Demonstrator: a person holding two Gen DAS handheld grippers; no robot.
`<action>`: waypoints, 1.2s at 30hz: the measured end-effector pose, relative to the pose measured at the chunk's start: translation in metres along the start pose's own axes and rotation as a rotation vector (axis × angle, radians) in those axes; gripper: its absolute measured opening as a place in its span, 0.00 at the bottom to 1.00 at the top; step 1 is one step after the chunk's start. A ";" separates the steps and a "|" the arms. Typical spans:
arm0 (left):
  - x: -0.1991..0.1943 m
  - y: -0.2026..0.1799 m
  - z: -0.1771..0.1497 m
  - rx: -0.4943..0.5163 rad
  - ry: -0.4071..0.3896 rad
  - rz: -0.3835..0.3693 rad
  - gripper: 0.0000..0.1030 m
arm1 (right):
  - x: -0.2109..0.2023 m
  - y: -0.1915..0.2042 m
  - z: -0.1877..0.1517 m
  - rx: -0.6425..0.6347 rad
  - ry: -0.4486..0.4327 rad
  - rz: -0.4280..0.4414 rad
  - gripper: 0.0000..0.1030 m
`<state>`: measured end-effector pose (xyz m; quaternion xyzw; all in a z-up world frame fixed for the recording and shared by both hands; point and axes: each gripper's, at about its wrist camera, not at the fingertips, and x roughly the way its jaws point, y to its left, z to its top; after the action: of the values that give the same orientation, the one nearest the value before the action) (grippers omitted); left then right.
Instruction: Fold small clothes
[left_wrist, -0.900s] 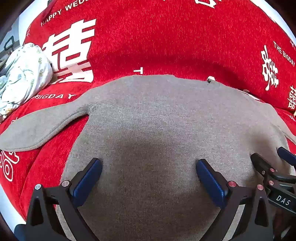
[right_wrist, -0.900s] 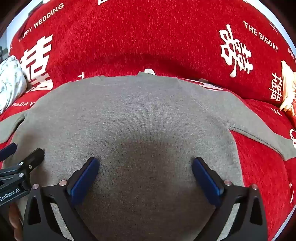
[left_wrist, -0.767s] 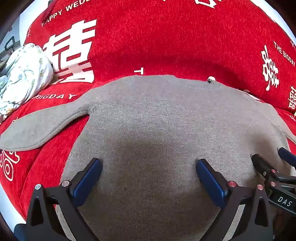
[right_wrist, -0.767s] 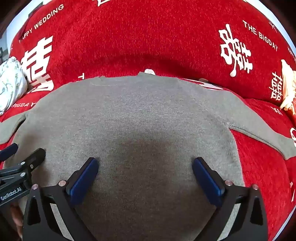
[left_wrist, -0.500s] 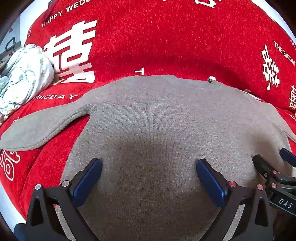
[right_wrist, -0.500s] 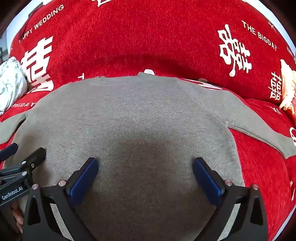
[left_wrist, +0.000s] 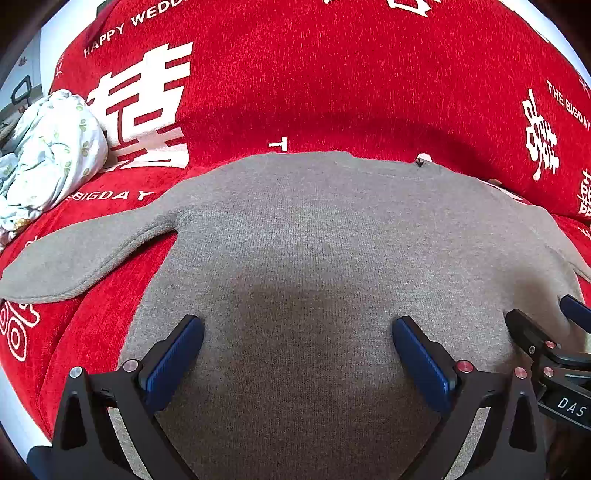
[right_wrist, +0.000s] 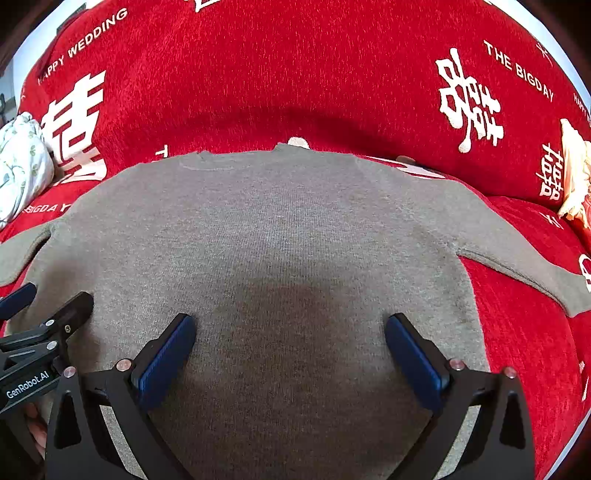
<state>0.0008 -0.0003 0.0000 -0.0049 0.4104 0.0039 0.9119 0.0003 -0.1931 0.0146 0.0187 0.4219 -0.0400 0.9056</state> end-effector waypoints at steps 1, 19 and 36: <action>0.000 0.000 0.000 0.000 0.000 0.000 1.00 | -0.001 0.000 0.000 -0.001 0.001 0.000 0.99; 0.000 0.000 0.000 -0.016 0.023 0.004 1.00 | 0.008 -0.002 0.002 0.010 0.015 0.001 0.99; -0.001 -0.002 -0.002 -0.013 0.014 0.013 1.00 | 0.008 -0.001 0.003 0.008 0.011 -0.003 0.99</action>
<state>-0.0013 -0.0024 -0.0004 -0.0082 0.4169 0.0128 0.9088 0.0081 -0.1943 0.0103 0.0217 0.4269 -0.0431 0.9030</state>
